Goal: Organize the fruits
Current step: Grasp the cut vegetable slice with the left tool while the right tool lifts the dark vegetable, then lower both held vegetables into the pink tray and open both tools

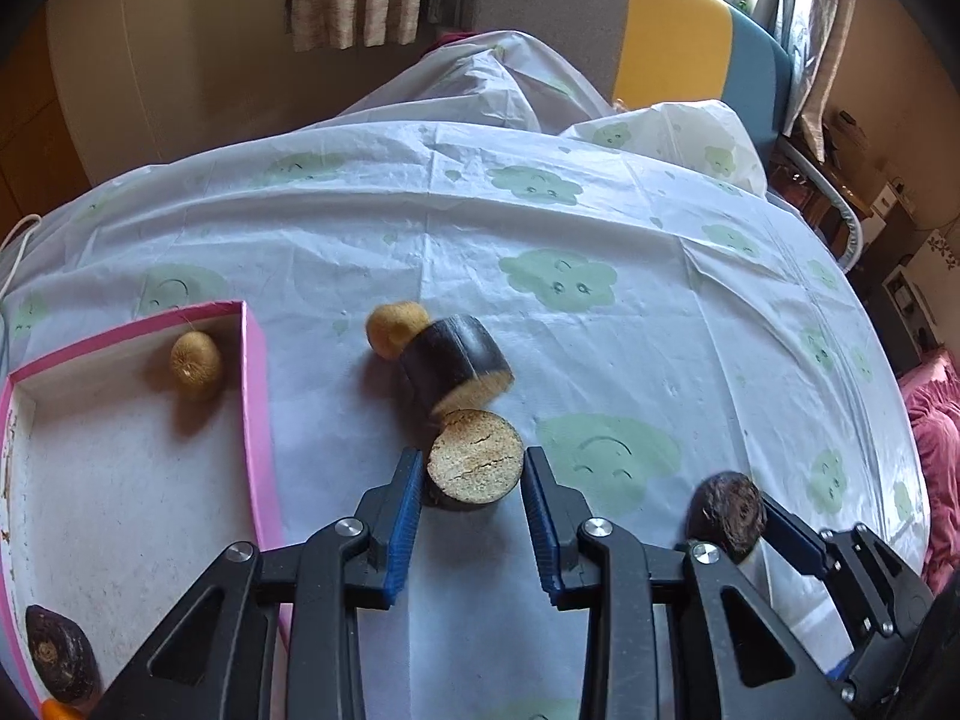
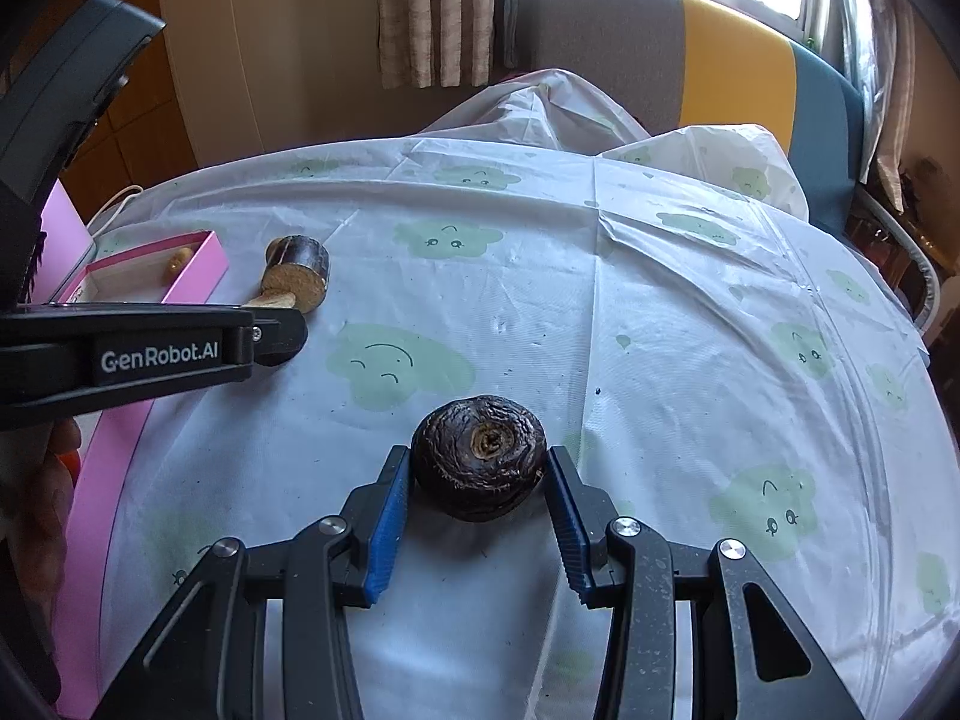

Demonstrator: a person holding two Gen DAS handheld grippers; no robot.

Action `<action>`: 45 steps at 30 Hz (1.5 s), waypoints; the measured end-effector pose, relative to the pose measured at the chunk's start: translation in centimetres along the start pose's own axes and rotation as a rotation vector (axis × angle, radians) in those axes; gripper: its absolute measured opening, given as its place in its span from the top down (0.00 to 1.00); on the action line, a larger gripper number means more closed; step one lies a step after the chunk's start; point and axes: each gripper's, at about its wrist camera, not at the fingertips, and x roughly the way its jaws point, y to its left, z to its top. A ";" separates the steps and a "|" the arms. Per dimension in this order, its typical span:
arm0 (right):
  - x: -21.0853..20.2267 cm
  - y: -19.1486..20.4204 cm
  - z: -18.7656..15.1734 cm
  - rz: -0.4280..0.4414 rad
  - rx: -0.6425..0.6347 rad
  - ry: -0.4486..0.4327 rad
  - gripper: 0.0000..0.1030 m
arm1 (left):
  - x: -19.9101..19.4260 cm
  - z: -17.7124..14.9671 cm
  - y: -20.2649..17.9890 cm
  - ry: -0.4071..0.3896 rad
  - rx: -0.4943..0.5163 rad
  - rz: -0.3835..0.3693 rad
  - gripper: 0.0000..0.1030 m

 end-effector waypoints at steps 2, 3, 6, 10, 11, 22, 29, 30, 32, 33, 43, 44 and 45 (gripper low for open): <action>0.0 0.0 0.0 -0.001 0.000 0.000 0.56 | -0.5 -0.5 -0.3 -0.003 0.020 0.012 0.68; 0.0 0.0 0.0 -0.002 0.000 0.001 0.56 | -0.9 -0.9 -0.5 -0.007 0.029 0.010 0.68; -0.1 -0.1 -0.1 -0.002 -0.001 0.005 0.56 | -2.3 -1.9 -1.0 -0.029 0.048 0.009 0.68; -0.4 0.3 -0.3 -0.008 -0.014 0.014 0.56 | -4.2 -2.8 -1.3 -0.057 0.061 0.012 0.68; -0.4 0.4 -0.4 -0.009 -0.016 0.017 0.56 | -4.6 -3.0 -1.3 -0.064 0.062 0.011 0.68; -1.8 1.8 -1.8 -0.007 -0.038 0.032 0.56 | -9.4 -5.0 -0.8 -0.148 0.062 0.020 0.68; -2.6 2.8 -2.7 -0.012 -0.058 0.037 0.57 | -11.4 -6.4 1.0 -0.175 0.029 0.043 0.68; -2.6 2.9 -2.7 -0.013 -0.061 0.038 0.57 | -11.7 -6.7 1.3 -0.180 0.023 0.048 0.68; -2.8 3.3 -2.9 -0.013 -0.066 0.041 0.57 | -12.1 -7.0 2.1 -0.186 0.009 0.057 0.68; -2.9 3.5 -3.0 -0.012 -0.069 0.042 0.57 | -12.3 -7.3 2.5 -0.188 -0.001 0.062 0.68; -3.7 5.4 -3.8 -0.006 -0.103 0.049 0.57 | -13.4 -10.3 8.0 -0.182 -0.105 0.128 0.68; -3.8 5.6 -3.8 0.001 -0.101 0.051 0.57 | -13.4 -10.7 8.5 -0.180 -0.115 0.137 0.68; -3.9 5.7 -3.8 0.012 -0.098 0.054 0.57 | -13.5 -11.1 9.1 -0.179 -0.126 0.145 0.68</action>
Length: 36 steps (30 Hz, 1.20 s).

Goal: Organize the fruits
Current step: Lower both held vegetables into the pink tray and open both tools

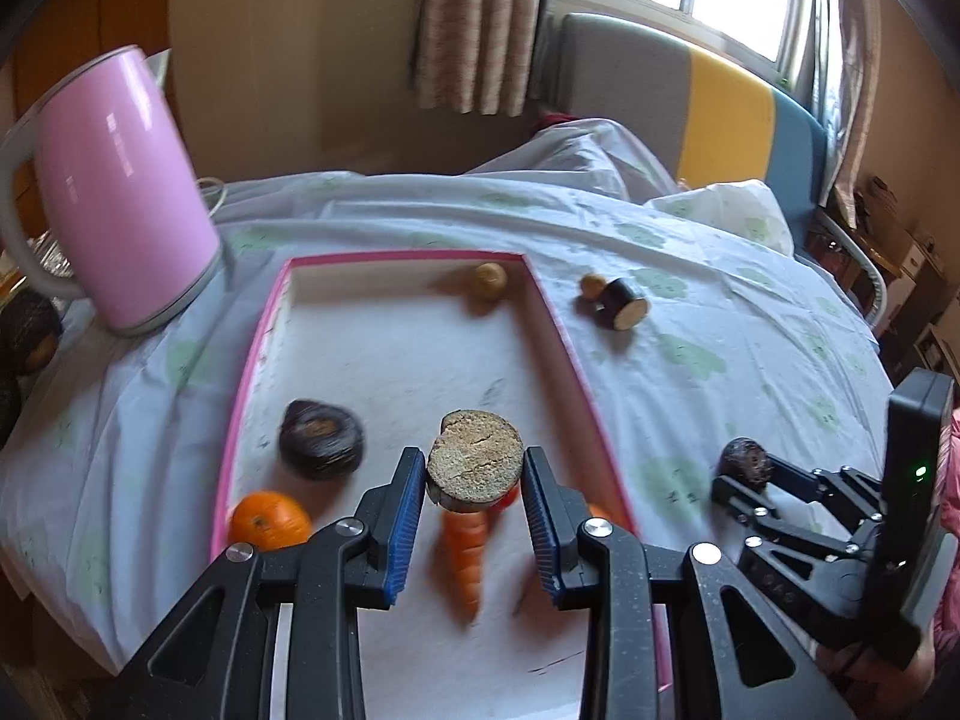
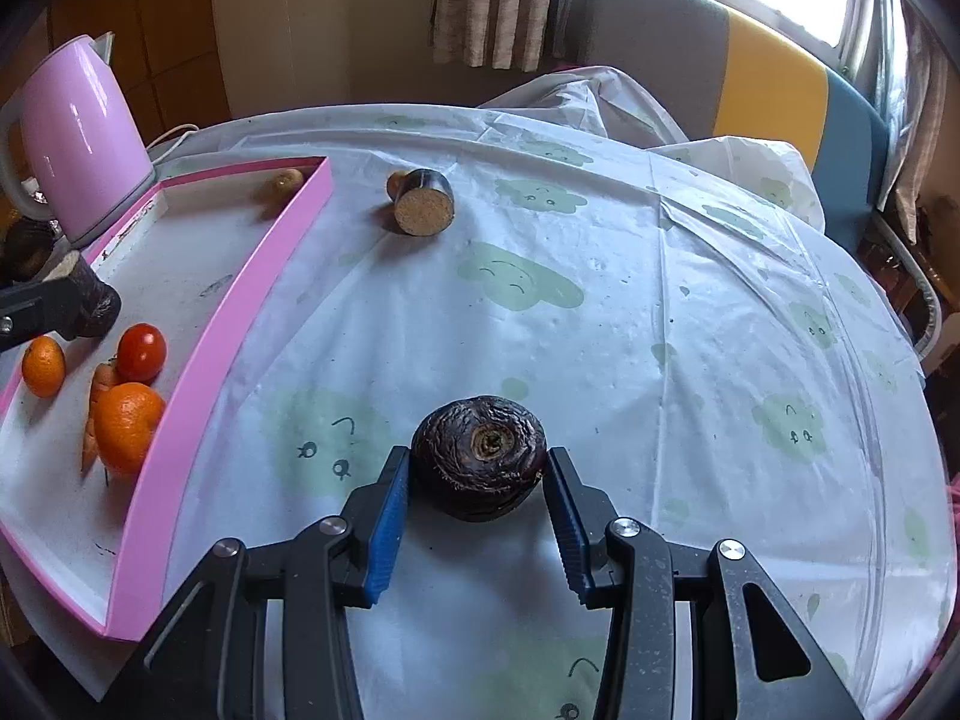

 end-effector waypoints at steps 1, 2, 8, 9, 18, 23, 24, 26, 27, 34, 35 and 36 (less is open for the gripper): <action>-0.1 0.2 0.0 0.011 0.003 0.002 0.57 | 0.0 -0.3 0.6 0.002 -0.010 0.008 0.68; -0.2 0.5 0.0 0.023 0.005 0.002 0.57 | 0.0 -0.6 1.2 0.006 -0.022 0.015 0.68; -1.2 2.8 0.6 0.099 -0.009 -0.014 0.57 | -0.1 -2.0 3.6 0.016 -0.067 0.040 0.68; -1.5 3.2 0.9 0.113 -0.016 -0.020 0.57 | -0.1 -2.1 3.8 0.019 -0.074 0.039 0.68; -2.7 8.7 4.2 0.192 -0.136 -0.067 0.57 | -1.3 -2.3 4.8 -0.017 -0.107 0.035 0.67; -2.6 11.3 6.1 0.217 -0.187 -0.085 0.57 | -2.1 -2.1 5.5 -0.039 -0.124 0.043 0.66; -2.5 11.7 6.4 0.220 -0.195 -0.086 0.57 | -2.3 -2.1 5.7 -0.042 -0.129 0.045 0.66; -2.0 12.5 6.9 0.232 -0.203 -0.076 0.57 | -2.5 -2.0 6.1 -0.048 -0.138 0.051 0.66; -1.8 12.9 7.0 0.238 -0.206 -0.069 0.57 | -2.6 -2.0 6.4 -0.050 -0.144 0.054 0.66; -0.8 15.3 7.6 0.258 -0.238 -0.057 0.56 | -2.5 -2.1 7.5 -0.044 -0.179 0.073 0.65; -0.8 15.6 7.6 0.260 -0.243 -0.057 0.56 | -2.5 -2.1 7.6 -0.044 -0.181 0.074 0.65; -0.7 15.9 7.7 0.262 -0.248 -0.055 0.56 | -2.5 -2.1 7.6 -0.044 -0.183 0.074 0.65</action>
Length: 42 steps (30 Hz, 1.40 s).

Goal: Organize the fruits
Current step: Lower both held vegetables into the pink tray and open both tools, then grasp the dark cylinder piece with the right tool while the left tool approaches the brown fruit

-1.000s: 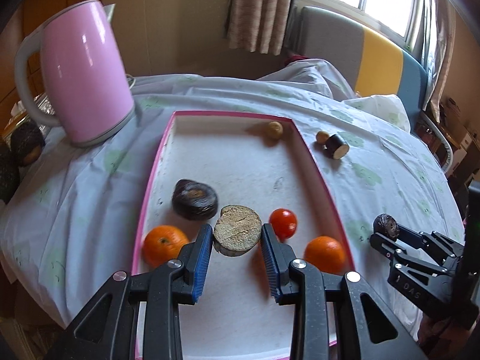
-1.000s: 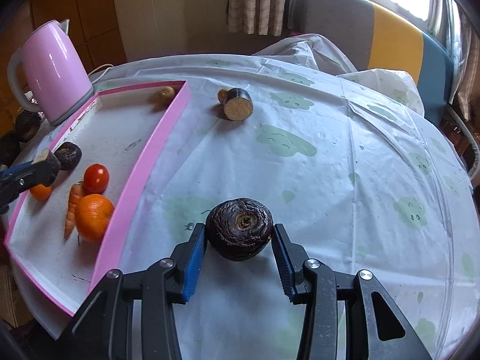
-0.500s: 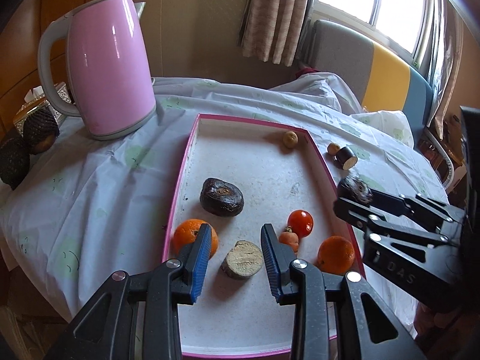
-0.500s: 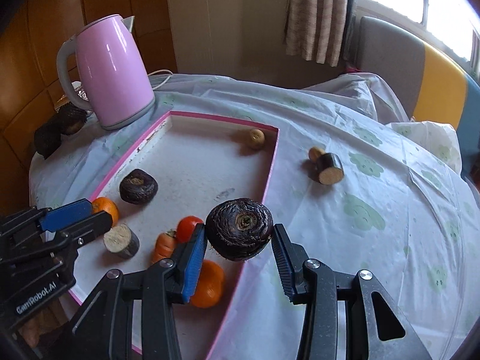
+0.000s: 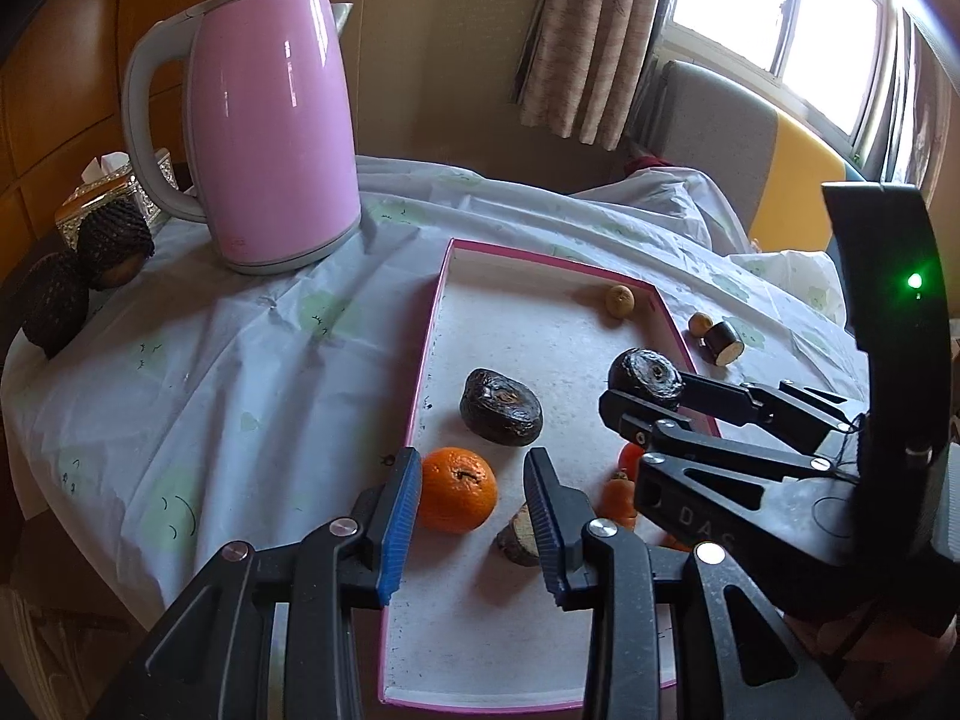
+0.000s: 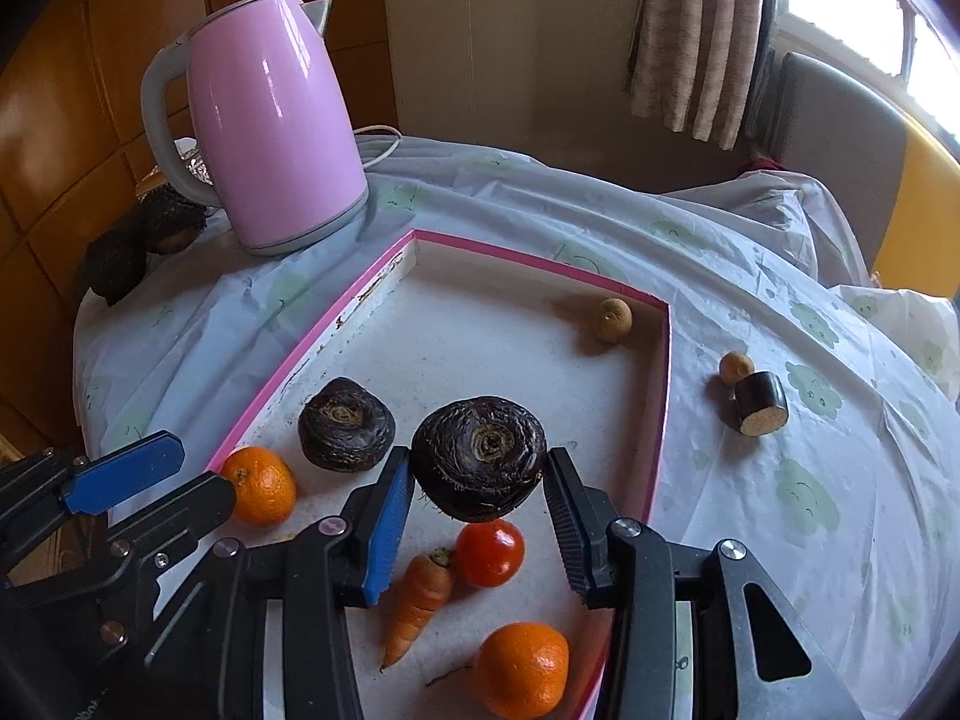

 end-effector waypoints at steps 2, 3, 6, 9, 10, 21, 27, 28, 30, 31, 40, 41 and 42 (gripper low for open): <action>0.3 0.4 0.1 0.000 -0.006 0.004 0.56 | -0.1 0.0 0.0 -0.002 -0.002 0.002 0.65; 0.4 0.5 0.1 0.000 -0.008 0.007 0.56 | -0.1 0.0 0.0 -0.003 -0.002 0.003 0.65; 0.6 0.7 0.0 -0.001 -0.011 0.010 0.49 | -0.1 0.1 0.1 -0.002 -0.005 0.006 0.65; 0.1 0.7 0.0 -0.020 -0.002 -0.011 0.35 | -0.1 0.1 0.2 -0.003 -0.011 0.008 0.64; -0.1 0.7 0.0 -0.024 0.002 -0.017 0.35 | -0.2 0.1 0.3 -0.005 -0.013 0.009 0.64; -3.0 -0.9 -0.8 -0.220 0.086 -0.086 0.28 | -1.4 0.4 -0.4 -0.039 0.001 0.007 0.64; -4.0 -2.1 -1.2 -0.294 0.125 -0.116 0.26 | -1.6 0.3 -1.3 -0.038 0.025 0.003 0.64; -4.3 -2.3 -1.3 -0.302 0.131 -0.125 0.26 | -1.7 0.3 -1.5 -0.037 0.029 0.001 0.64; -4.8 -3.0 -1.6 -0.327 0.157 -0.143 0.23 | -1.7 0.3 -2.0 -0.037 0.041 -0.002 0.64; -5.0 -3.5 -1.7 -0.329 0.174 -0.146 0.22 | -1.7 0.3 -2.2 -0.037 0.046 -0.004 0.64; -5.2 -7.8 -3.4 -0.362 0.280 -0.125 0.22 | -0.8 0.8 -5.1 -0.007 0.118 -0.038 0.64; -5.2 -8.3 -3.7 -0.361 0.290 -0.122 0.22 | -0.6 0.9 -5.4 -0.002 0.122 -0.044 0.64; -5.1 -8.8 -3.9 -0.358 0.303 -0.117 0.22 | -0.4 1.1 -5.7 0.003 0.124 -0.050 0.64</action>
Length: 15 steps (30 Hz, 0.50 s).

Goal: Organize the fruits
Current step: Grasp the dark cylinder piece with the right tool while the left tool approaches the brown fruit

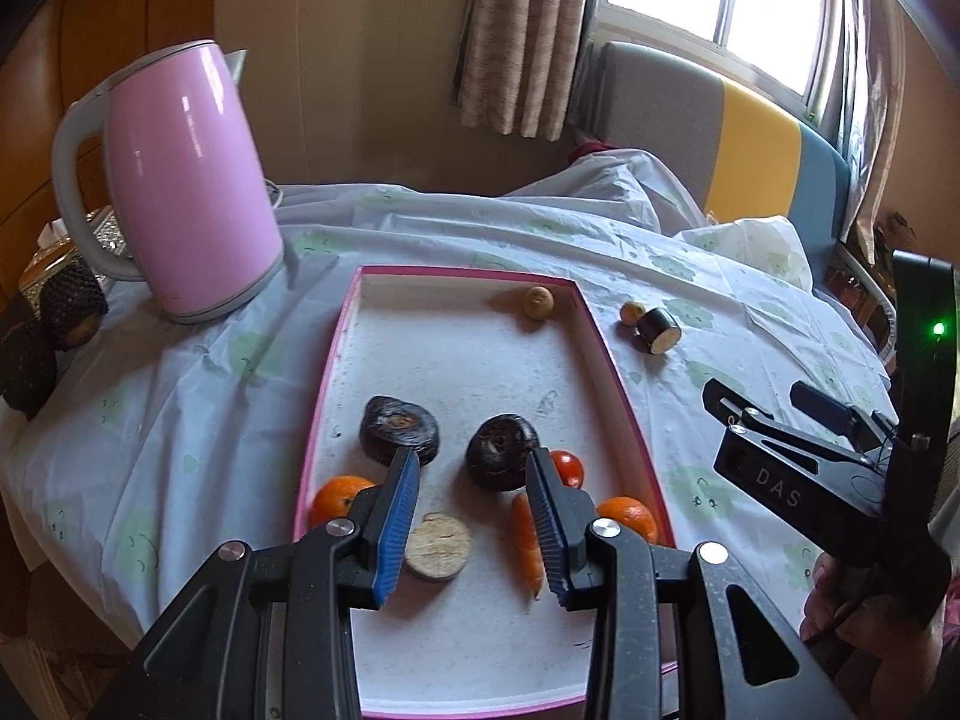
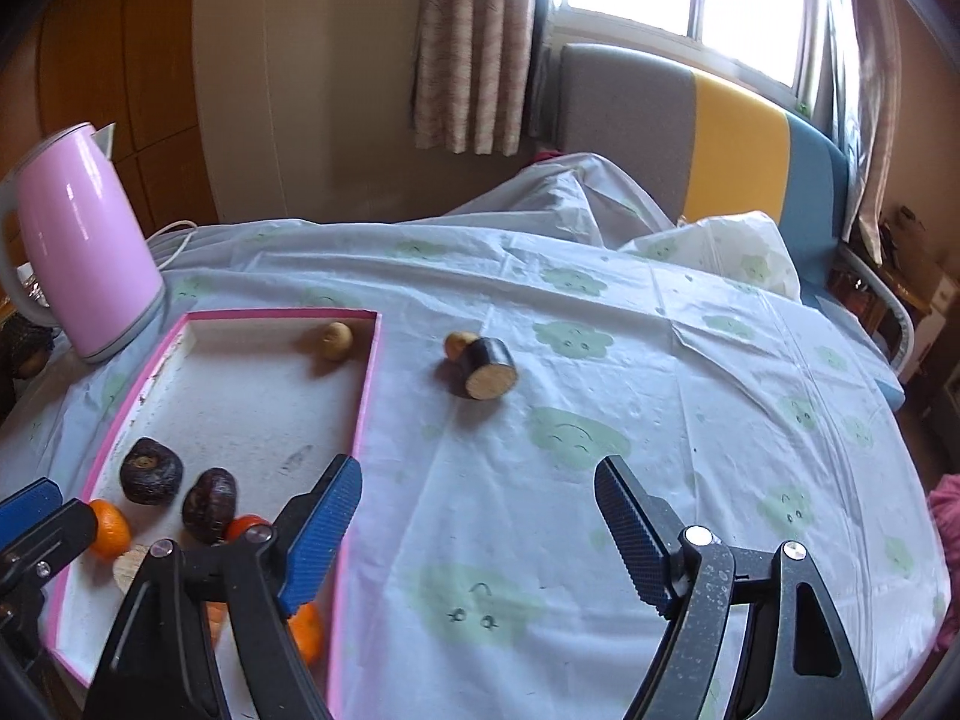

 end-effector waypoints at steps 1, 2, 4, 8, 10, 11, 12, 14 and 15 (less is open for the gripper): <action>0.2 -0.6 -0.1 0.005 0.013 0.009 0.23 | 0.2 0.2 -0.3 0.003 0.001 -0.006 0.64; 0.4 -1.2 -0.2 0.013 0.028 0.015 0.25 | 0.4 0.3 -0.6 0.006 0.004 -0.011 0.64; 0.9 -2.3 -0.3 0.023 0.051 0.028 0.29 | 0.8 0.7 -1.3 0.009 0.018 -0.016 0.64; 2.0 -3.7 -0.1 0.058 0.073 0.043 0.39 | 1.7 1.7 -2.5 0.017 0.037 -0.029 0.64; 2.6 -4.2 0.1 0.076 0.073 0.047 0.42 | 2.2 2.3 -3.1 0.018 0.042 -0.036 0.64; 2.9 -4.3 0.3 0.086 0.071 0.048 0.43 | 2.5 2.5 -3.4 0.017 0.046 -0.041 0.64; 3.2 -4.3 0.5 0.098 0.066 0.050 0.46 | 2.8 2.8 -3.7 0.019 0.048 -0.047 0.64; 4.1 -4.3 1.1 0.122 0.050 0.056 0.49 | 3.4 3.4 -4.3 0.023 0.050 -0.055 0.64; 4.5 -4.1 1.4 0.133 0.039 0.058 0.49 | 3.7 3.7 -4.5 0.024 0.054 -0.058 0.64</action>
